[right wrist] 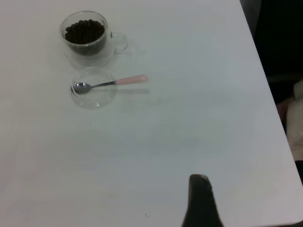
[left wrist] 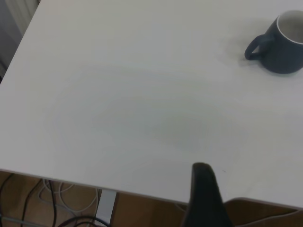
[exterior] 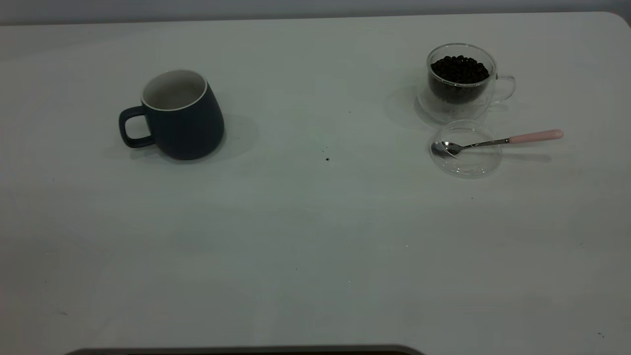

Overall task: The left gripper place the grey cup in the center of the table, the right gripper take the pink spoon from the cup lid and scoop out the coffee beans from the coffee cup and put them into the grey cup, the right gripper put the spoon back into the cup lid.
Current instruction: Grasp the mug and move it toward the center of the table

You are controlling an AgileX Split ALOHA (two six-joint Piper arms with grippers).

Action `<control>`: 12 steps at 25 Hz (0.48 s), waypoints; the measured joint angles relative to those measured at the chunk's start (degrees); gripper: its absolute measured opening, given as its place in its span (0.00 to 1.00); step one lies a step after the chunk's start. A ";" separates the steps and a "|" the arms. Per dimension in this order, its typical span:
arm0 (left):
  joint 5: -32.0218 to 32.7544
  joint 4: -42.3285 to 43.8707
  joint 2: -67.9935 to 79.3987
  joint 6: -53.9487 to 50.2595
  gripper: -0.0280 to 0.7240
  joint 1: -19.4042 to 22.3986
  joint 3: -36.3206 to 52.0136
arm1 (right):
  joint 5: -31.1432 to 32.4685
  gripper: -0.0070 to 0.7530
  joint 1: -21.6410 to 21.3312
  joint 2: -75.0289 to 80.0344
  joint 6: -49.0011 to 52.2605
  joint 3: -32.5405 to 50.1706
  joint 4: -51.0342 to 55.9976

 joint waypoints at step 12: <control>-17.32 -0.05 35.12 4.21 0.79 0.00 -7.82 | 0.00 0.77 0.00 0.00 0.00 0.00 0.00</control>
